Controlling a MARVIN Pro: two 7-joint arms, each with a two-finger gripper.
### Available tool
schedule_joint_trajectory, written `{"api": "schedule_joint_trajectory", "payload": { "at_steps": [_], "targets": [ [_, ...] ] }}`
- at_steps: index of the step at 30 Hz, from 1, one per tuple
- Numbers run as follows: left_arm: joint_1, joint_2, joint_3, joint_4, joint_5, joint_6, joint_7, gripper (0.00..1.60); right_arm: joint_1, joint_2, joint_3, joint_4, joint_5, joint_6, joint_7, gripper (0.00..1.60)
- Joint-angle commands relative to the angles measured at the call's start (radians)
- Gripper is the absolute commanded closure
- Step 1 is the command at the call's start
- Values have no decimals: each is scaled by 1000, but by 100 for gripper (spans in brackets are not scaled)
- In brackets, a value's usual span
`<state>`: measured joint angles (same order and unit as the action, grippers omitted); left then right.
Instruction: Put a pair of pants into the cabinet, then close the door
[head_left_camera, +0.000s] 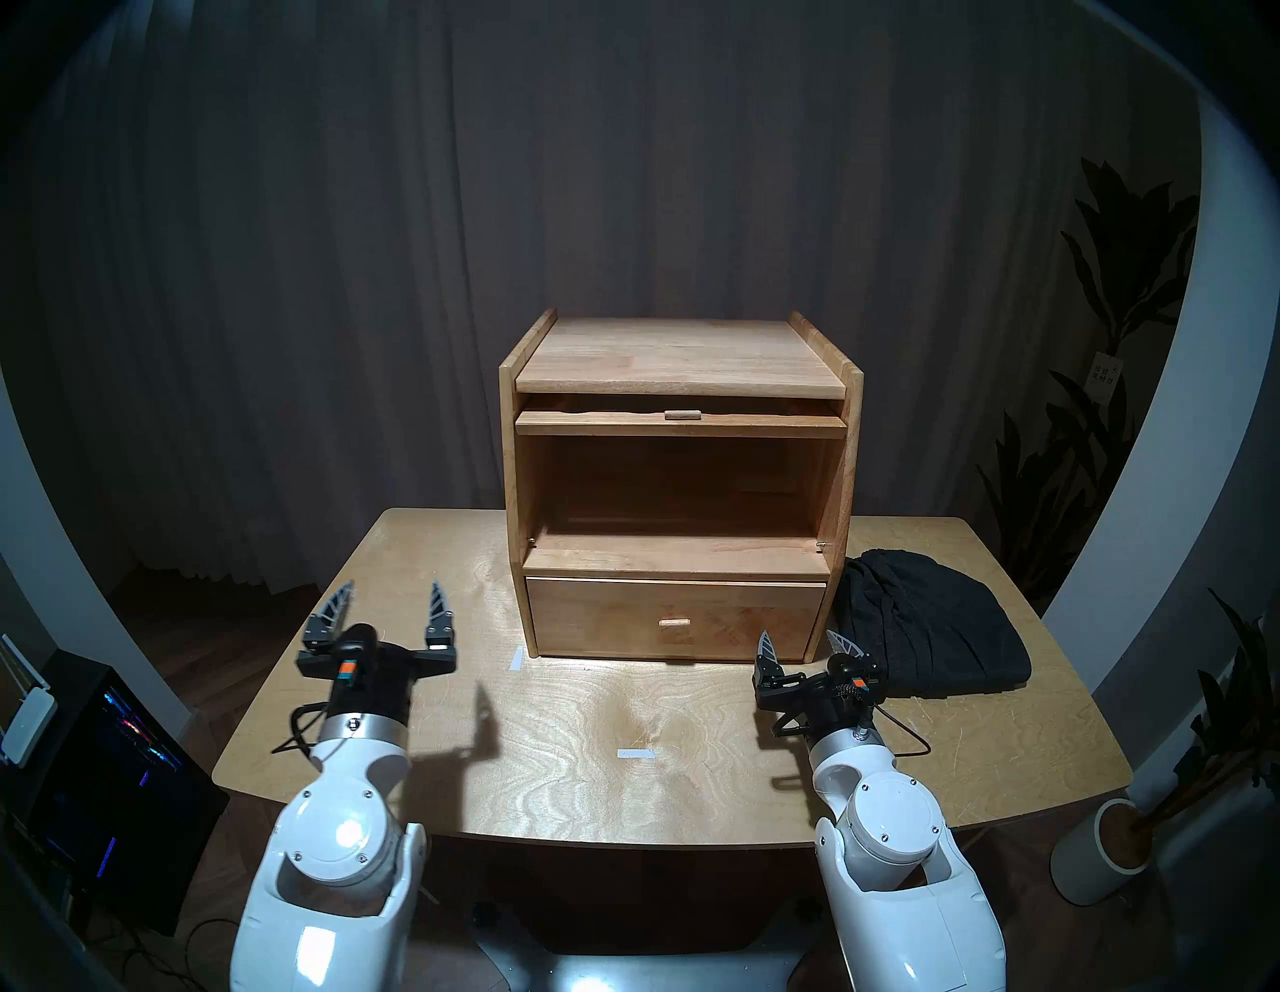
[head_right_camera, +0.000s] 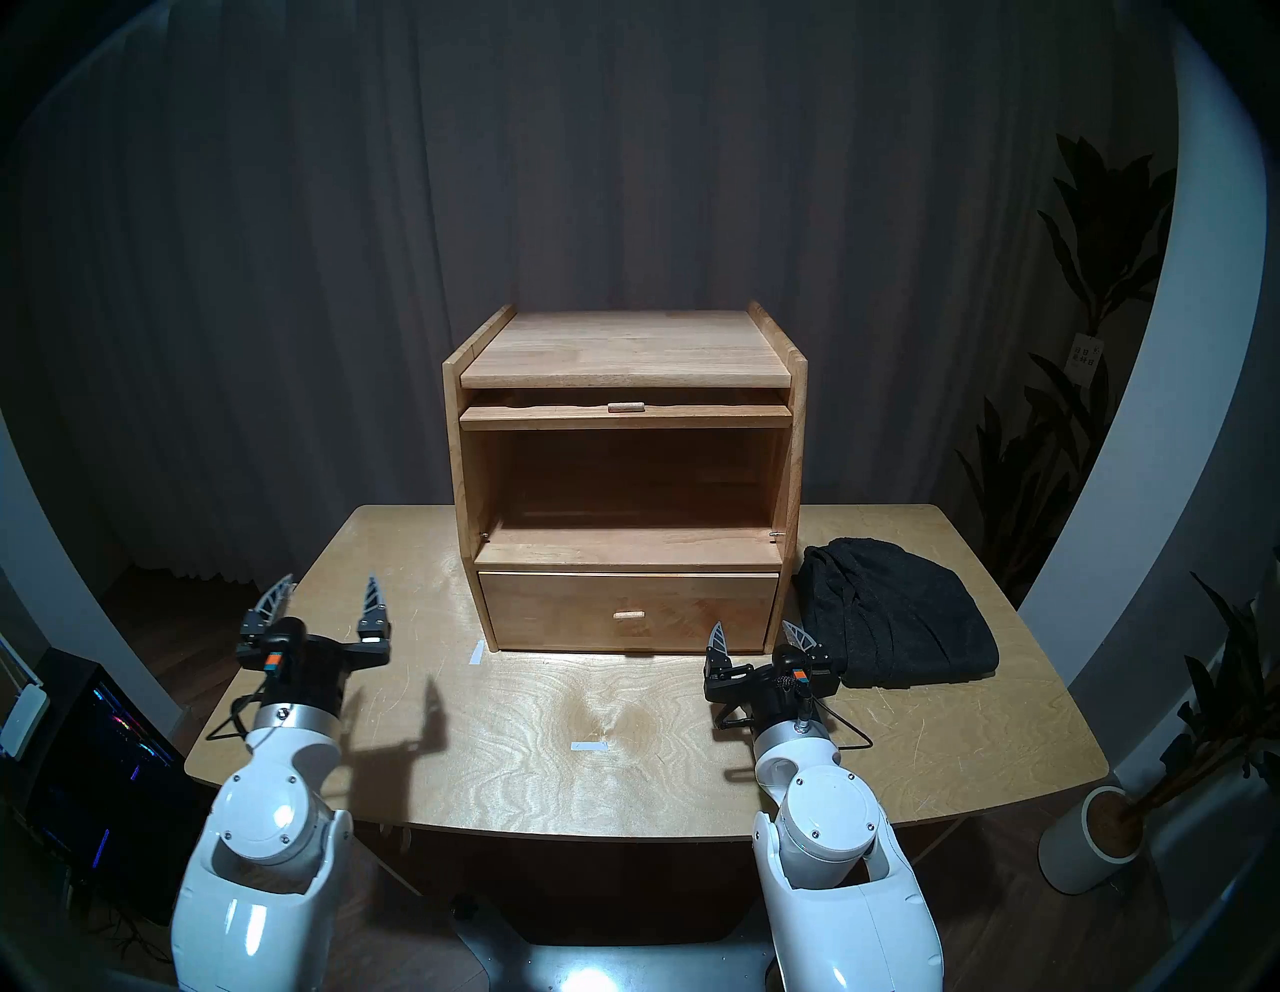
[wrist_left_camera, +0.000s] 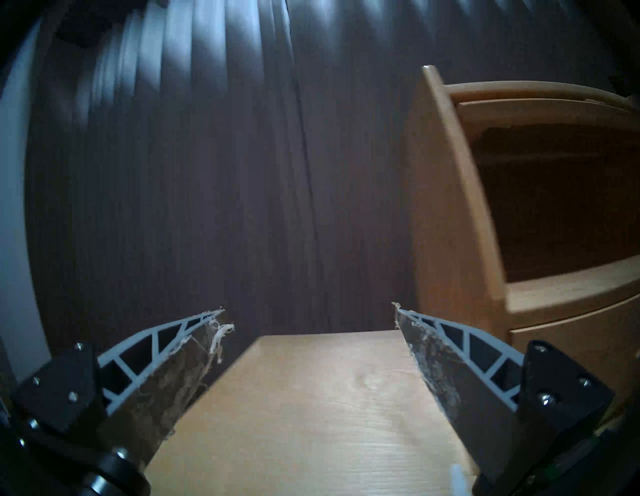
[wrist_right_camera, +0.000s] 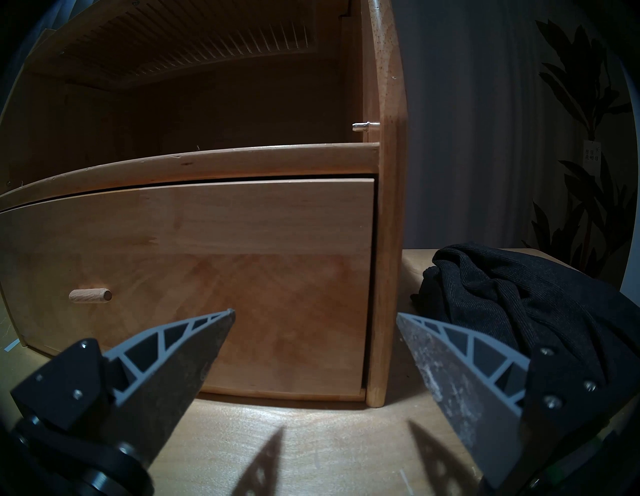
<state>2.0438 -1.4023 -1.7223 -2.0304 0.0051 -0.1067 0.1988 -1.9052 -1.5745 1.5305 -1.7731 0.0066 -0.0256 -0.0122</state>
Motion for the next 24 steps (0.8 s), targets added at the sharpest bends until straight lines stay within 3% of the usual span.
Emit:
{"api": "schedule_joint_trajectory", "payload": {
  "at_steps": [1,13,19,24],
  "targets": [
    [86,89,-145,-47,-86,-15,-76,0,9,0,1,-16,0,-5,0,0],
    [136,128,-272,-47,-289,-20,-239,0,12,0,1,-8,0,-5,0,0],
    [145,146,-248,-56,-415,-17,-345,0,11,3,3,-16,-6,-12,-3,0],
    [151,167,-243,-61,-509,-11,-446,0,15,9,-5,-82,-29,-29,-8,0]
  ]
}}
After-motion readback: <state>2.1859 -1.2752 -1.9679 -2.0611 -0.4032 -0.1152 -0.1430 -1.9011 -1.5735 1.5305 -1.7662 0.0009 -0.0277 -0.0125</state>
